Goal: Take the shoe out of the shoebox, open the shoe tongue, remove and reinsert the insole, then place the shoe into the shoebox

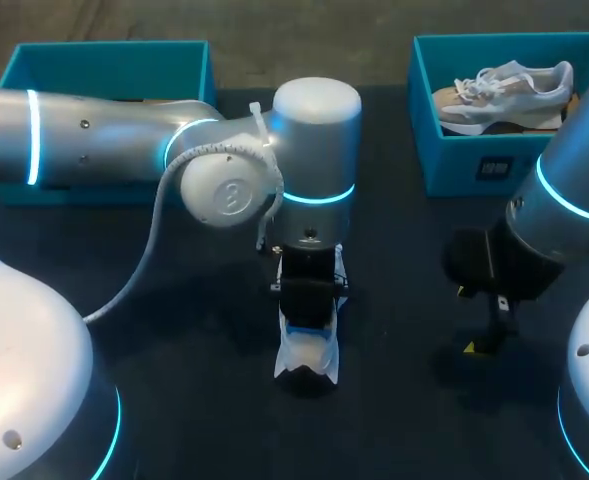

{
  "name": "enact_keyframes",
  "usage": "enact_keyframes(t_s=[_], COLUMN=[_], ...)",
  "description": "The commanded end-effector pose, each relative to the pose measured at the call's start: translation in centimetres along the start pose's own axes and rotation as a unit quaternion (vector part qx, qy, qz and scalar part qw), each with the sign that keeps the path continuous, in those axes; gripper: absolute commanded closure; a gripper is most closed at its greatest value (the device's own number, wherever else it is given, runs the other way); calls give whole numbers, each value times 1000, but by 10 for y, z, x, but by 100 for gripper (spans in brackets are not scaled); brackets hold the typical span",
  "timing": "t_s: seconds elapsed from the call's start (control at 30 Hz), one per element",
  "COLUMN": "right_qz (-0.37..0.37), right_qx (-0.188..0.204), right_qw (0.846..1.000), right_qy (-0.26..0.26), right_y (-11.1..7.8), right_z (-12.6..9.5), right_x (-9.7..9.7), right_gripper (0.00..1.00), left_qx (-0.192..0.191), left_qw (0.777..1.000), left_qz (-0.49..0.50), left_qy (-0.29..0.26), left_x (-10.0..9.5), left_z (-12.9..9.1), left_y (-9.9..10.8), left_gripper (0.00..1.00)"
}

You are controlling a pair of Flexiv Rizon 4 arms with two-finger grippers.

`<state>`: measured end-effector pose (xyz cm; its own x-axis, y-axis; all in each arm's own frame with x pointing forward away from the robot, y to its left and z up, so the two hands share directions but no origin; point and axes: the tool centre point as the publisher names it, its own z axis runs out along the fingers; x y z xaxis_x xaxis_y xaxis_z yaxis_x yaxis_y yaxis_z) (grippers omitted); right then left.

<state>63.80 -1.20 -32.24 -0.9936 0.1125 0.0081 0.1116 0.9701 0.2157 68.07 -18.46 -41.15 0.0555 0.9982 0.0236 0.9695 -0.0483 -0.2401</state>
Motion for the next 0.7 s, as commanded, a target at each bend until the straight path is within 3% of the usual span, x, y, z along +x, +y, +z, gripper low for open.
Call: enact_keyframes(t_s=[0.03,0.27,0.33,0.5,0.7], right_qz=[0,0,0,0,0], right_qx=[-1,-1,-1,-1,-1], right_qw=[1000,1000,1000,1000,1000], right_qy=[-2,-2,-2,-2,-2], right_y=[-1,-1,-1,-1,-1], right_z=[0,0,0,0,0], right_x=[2,2,2,2,2], right_gripper=[0,0,0,0,0], left_qx=[-27,-74,-72,-53,-13], left_qw=[1000,997,997,998,998], left_qz=[-9,-29,-36,-28,-3], left_qy=[-10,-9,-14,-37,-60], left_x=[7,5,4,3,1], left_z=[25,13,6,-21,-46], left_y=[22,58,64,52,20], left_gripper=[100,100,100,100,100])
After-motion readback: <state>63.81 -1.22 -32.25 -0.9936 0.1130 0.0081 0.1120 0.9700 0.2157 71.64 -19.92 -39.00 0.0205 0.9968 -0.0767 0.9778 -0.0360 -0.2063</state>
